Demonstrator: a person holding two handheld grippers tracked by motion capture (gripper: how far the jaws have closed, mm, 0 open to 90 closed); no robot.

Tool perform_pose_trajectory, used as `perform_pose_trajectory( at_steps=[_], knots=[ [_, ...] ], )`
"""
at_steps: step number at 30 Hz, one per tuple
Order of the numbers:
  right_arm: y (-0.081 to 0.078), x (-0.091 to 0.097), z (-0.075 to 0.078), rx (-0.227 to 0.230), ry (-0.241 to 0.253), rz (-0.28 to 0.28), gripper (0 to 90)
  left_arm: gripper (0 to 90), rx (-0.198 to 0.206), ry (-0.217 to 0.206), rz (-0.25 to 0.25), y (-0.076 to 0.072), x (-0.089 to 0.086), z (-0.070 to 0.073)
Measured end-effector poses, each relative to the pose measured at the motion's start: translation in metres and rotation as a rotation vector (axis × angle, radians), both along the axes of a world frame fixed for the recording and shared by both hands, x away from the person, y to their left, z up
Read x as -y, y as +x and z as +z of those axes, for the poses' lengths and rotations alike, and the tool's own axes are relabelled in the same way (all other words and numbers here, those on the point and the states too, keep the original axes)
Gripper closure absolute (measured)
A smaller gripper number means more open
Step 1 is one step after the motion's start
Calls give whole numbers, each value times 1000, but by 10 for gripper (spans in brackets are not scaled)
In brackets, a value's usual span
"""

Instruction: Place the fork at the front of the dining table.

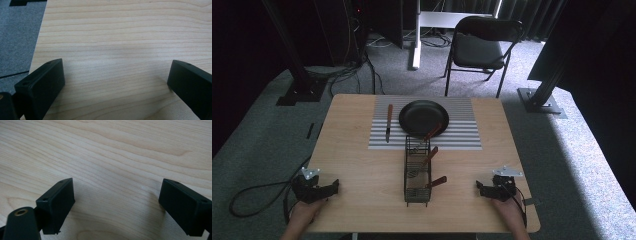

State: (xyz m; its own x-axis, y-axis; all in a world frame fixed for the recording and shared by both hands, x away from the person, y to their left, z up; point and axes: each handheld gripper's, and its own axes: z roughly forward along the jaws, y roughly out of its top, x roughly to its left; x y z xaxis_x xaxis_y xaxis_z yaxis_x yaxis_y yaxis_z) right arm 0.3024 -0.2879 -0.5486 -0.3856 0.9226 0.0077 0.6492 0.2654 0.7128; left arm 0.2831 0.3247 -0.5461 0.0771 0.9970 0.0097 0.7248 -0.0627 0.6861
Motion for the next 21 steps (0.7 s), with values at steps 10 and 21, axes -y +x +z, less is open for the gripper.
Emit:
perform_pose_trajectory(
  at_steps=[10, 21],
  knots=[
    [1, -1, 1, -11, -4, -15, 124, 10, 0, 1, -23, -1, -1, 0],
    [1, 5, 6, -55, 22, -44, 168, 10, 0, 1, -22, -1, -1, 0]
  ],
)
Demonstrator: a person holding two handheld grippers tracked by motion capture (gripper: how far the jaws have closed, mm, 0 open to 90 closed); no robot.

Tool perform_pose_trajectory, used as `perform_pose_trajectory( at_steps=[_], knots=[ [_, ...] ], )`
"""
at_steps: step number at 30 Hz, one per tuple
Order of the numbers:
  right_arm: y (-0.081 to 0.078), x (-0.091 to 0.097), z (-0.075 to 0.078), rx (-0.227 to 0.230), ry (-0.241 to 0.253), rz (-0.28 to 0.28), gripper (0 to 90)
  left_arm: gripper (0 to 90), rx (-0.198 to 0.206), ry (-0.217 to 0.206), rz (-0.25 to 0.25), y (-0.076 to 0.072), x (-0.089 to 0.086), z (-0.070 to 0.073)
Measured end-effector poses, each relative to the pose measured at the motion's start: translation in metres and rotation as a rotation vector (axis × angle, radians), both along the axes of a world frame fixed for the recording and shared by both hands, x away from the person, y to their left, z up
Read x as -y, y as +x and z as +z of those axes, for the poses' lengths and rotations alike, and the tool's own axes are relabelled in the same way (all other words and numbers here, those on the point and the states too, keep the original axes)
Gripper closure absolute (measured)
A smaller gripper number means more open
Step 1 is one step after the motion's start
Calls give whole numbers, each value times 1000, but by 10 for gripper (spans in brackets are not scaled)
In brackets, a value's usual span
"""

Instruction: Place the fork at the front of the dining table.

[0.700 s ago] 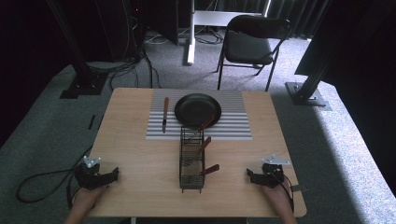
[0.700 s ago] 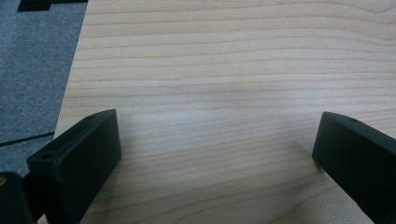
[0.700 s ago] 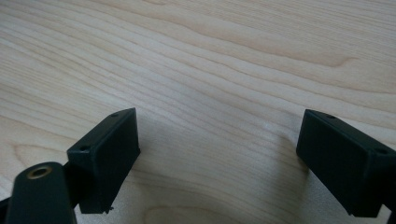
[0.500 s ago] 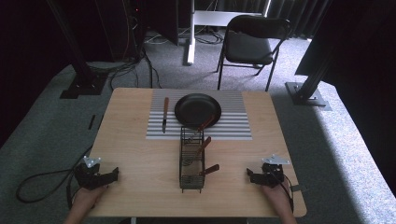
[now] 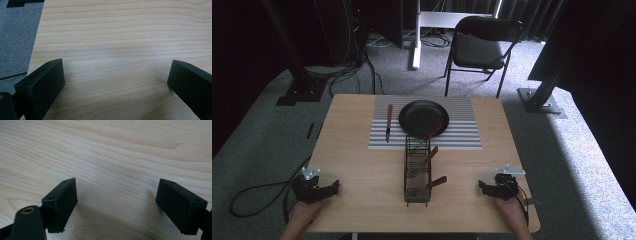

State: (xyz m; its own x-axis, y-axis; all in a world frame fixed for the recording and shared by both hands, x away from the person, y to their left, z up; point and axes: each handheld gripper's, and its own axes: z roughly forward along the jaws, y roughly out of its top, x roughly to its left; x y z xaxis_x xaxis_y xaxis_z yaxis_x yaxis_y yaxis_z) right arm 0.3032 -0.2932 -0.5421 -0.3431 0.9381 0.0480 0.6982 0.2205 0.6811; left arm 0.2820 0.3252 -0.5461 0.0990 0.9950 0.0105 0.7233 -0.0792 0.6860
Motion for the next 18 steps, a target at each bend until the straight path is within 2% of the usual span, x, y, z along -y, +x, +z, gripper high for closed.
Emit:
perform_pose_trajectory(
  at_steps=[8, 12, 18],
  knots=[
    [3, -9, 5, -20, -3, 56, 171, 10, 0, 0, 0, 0, 0, 0],
    [8, -21, 14, -10, 23, 106, 190, 9, 0, 0, 0, 0, 0, 0],
    [17, -36, 24, 5, 51, 140, 190, 10, 0, 0, 0, 0, 0, 0]
  ],
)
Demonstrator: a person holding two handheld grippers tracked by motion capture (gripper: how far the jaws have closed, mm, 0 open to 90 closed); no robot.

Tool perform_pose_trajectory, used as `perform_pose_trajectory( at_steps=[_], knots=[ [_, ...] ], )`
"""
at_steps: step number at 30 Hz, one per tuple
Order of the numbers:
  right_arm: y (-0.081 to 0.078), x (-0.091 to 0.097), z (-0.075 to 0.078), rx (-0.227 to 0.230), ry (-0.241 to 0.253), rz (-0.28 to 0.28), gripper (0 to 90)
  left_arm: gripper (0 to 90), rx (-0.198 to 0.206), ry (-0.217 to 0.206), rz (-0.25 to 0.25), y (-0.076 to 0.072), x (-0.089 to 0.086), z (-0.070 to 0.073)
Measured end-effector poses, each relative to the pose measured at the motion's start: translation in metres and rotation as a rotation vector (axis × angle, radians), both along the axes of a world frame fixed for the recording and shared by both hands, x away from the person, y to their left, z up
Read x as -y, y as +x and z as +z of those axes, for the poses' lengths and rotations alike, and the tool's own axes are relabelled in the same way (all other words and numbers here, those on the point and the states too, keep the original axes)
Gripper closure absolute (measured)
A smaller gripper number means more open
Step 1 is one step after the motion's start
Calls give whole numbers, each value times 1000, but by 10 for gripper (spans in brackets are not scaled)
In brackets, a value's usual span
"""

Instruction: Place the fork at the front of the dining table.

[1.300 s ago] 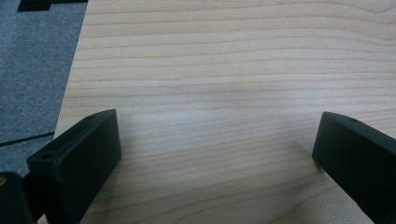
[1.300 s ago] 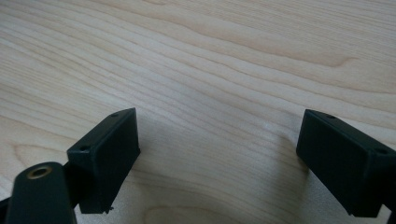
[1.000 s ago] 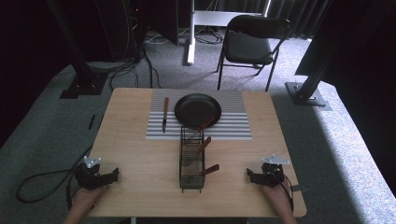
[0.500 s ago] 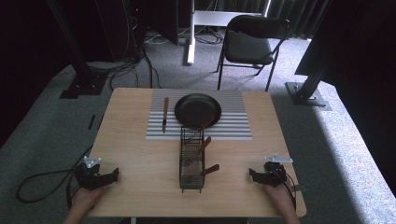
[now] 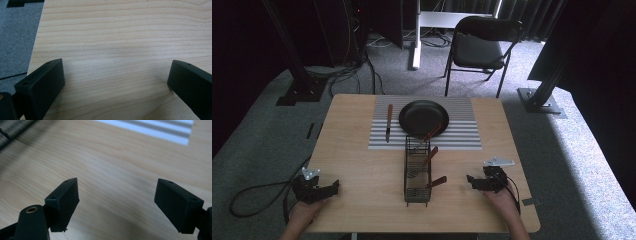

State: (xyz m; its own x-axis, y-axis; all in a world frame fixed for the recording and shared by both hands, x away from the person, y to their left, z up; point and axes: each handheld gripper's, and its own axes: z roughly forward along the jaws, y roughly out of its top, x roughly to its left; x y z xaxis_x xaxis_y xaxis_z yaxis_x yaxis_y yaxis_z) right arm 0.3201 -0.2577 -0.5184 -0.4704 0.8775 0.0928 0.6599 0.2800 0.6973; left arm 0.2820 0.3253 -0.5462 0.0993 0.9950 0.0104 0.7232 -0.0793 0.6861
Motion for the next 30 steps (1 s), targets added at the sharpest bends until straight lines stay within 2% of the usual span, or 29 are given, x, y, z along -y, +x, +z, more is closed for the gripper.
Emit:
perform_pose_trajectory(
  at_steps=[12, 15, 16, 18, 30],
  knots=[
    [18, -22, 30, 69, 62, 56, 199, 10, 0, 0, 0, 0, 0, 0],
    [19, -23, 32, 73, 70, 58, 199, 9, 0, 0, 0, 0, 0, 0],
    [25, -28, 43, 97, 88, 68, 200, 10, 0, 0, 0, 0, 0, 0],
    [29, -31, 49, 107, 106, 82, 218, 9, 0, 0, 0, 0, 0, 0],
    [47, -55, 73, 134, 132, 131, 219, 10, 0, 0, 0, 0, 0, 0]
  ],
)
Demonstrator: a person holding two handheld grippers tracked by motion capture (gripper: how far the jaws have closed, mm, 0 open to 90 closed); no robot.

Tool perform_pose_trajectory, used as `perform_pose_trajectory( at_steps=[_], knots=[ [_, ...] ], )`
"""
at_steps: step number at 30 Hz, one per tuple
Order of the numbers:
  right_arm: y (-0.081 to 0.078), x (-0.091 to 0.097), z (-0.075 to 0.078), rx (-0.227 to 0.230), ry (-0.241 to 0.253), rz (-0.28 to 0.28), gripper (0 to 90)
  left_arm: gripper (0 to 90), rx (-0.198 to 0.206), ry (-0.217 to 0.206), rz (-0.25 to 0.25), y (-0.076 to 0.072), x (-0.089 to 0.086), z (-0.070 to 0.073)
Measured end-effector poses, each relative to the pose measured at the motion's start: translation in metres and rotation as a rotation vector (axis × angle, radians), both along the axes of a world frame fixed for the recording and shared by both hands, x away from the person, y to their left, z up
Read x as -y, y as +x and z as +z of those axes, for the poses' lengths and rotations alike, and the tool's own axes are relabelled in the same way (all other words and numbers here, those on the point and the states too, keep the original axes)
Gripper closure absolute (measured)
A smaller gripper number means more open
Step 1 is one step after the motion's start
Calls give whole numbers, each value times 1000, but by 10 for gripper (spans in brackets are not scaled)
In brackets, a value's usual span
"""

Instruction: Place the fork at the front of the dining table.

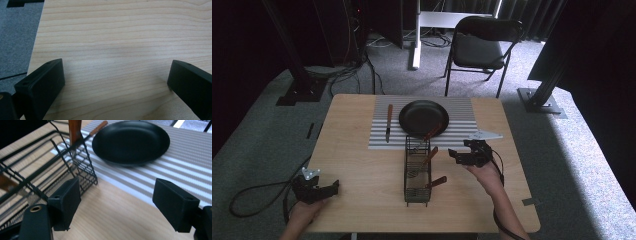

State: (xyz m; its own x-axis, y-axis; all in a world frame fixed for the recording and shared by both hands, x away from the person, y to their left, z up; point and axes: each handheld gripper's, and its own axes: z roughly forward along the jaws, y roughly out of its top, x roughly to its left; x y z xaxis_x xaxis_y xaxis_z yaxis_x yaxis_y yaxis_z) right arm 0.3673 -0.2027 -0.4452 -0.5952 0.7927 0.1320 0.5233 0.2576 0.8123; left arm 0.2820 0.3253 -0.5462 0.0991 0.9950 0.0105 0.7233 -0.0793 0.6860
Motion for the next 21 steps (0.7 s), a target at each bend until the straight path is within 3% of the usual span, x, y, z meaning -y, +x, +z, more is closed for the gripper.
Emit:
perform_pose_trajectory(
  at_steps=[11, 21],
  knots=[
    [15, -20, 15, 21, 4, 44, 229, 10, 0, 0, 0, 0, 0, 0],
    [24, -35, 25, 26, 40, 74, 244, 9, 0, 0, 0, 0, 0, 0]
  ],
)
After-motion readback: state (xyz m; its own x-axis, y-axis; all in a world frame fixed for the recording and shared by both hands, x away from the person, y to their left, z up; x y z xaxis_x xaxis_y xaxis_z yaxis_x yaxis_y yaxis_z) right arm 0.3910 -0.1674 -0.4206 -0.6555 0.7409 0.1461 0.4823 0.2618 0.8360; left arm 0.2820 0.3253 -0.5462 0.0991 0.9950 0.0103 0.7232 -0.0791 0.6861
